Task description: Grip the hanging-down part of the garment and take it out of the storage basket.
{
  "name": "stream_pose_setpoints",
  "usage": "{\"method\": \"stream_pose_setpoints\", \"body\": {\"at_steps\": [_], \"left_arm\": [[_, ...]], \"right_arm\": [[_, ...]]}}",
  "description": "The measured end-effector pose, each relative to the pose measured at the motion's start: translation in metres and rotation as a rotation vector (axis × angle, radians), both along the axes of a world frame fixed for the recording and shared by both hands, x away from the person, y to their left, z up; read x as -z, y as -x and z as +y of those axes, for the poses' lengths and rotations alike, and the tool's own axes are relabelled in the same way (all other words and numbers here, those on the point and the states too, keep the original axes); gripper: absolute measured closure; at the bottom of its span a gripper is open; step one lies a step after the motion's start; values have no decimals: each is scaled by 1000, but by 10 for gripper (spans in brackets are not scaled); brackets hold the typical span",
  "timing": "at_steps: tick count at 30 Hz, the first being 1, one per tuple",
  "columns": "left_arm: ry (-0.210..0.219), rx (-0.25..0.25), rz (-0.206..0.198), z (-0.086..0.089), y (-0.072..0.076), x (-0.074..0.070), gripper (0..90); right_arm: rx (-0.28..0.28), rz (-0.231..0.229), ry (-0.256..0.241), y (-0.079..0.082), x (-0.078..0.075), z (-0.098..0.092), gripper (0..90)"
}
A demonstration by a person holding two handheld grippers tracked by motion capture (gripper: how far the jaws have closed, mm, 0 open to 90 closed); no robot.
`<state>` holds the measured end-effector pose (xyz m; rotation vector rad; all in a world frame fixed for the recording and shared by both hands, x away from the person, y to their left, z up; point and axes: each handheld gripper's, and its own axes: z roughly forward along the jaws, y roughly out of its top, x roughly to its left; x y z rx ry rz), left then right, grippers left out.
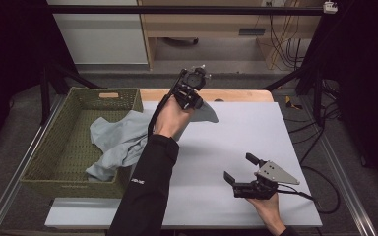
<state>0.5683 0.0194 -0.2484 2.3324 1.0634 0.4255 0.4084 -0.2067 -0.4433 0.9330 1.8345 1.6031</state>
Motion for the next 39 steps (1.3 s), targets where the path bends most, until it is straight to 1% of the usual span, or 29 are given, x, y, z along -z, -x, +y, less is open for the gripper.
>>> {"method": "stream_pose_setpoints", "body": {"at_steps": [1, 2, 3, 5, 9, 11, 12, 13, 14, 20, 21, 22, 23, 24, 27, 28, 29, 30, 31, 32, 33, 34, 35, 36, 37, 38, 39], "left_arm": [[-1, 0, 0, 0, 0, 0, 857], [-3, 3, -2, 0, 0, -1, 857], [-3, 3, -2, 0, 0, -1, 857], [-1, 2, -3, 0, 1, -2, 857], [-3, 4, -4, 1, 2, -3, 857], [-3, 6, -5, 1, 2, -3, 857], [-1, 8, -6, 1, 3, -3, 857], [-3, 9, -6, 2, 3, -3, 857], [-1, 8, -6, 2, 3, -3, 857], [-7, 13, -9, 2, 4, -5, 858], [-11, 16, -10, 2, 5, -5, 858], [-13, 18, -8, 2, 5, -5, 858], [-14, 17, -12, 2, 6, -6, 857], [-17, 20, -11, 2, 7, -6, 857], [-16, 25, -14, 3, 8, -8, 857], [-16, 24, -16, 4, 8, -9, 857], [-17, 24, -15, 4, 8, -9, 857], [-15, 24, -15, 5, 9, -9, 857], [-24, 31, -13, 5, 9, -11, 858], [-19, 28, -16, 5, 9, -11, 858], [-19, 29, -15, 5, 10, -12, 857], [-17, 27, -19, 5, 11, -13, 857], [-20, 29, -17, 5, 11, -13, 858], [-25, 32, -16, 5, 11, -14, 858], [-28, 33, -18, 6, 12, -14, 857], [-29, 32, -17, 6, 12, -15, 857], [-28, 32, -19, 6, 13, -15, 857]], "right_arm": [[-1, -1, 4, 0, 0, -1, 2], [-3, 5, -15, 0, -1, 0, 2], [1, 1, -4, 0, -1, -1, 2], [0, 6, 0, 0, -1, -1, 3], [-3, 2, -10, -2, -2, -1, 3], [-1, 9, -12, -2, -3, -1, 2], [-4, 3, -28, -4, -5, -1, 2], [1, 3, -22, -4, -6, -2, 2], [-3, 4, -31, -5, -7, -2, 3], [-15, -11, -29, -10, -13, 3, 3], [-25, -9, -50, -12, -17, 9, 3], [-25, -9, -50, -12, -17, 9, 3], [-28, 1, -56, -13, -18, 11, 3], [-37, -11, -56, -16, -20, 15, 3], [-43, -11, -50, -19, -22, 20, 3], [-53, -26, -57, -22, -22, 23, 3], [-55, -6, -63, -23, -24, 29, 3], [-55, -6, -63, -23, -24, 29, 3], [-60, -21, -46, -26, -26, 34, 3], [-60, -21, -46, -26, -26, 34, 3], [-68, -15, -64, -29, -28, 40, 3], [-68, -15, -64, -29, -28, 40, 3], [-77, -22, -58, -32, -29, 46, 3], [-77, -22, -58, -32, -29, 46, 3], [-85, -13, -68, -35, -30, 53, 3], [-85, -13, -68, -35, -30, 53, 3], [-88, -13, -58, -36, -30, 56, 3]]}}
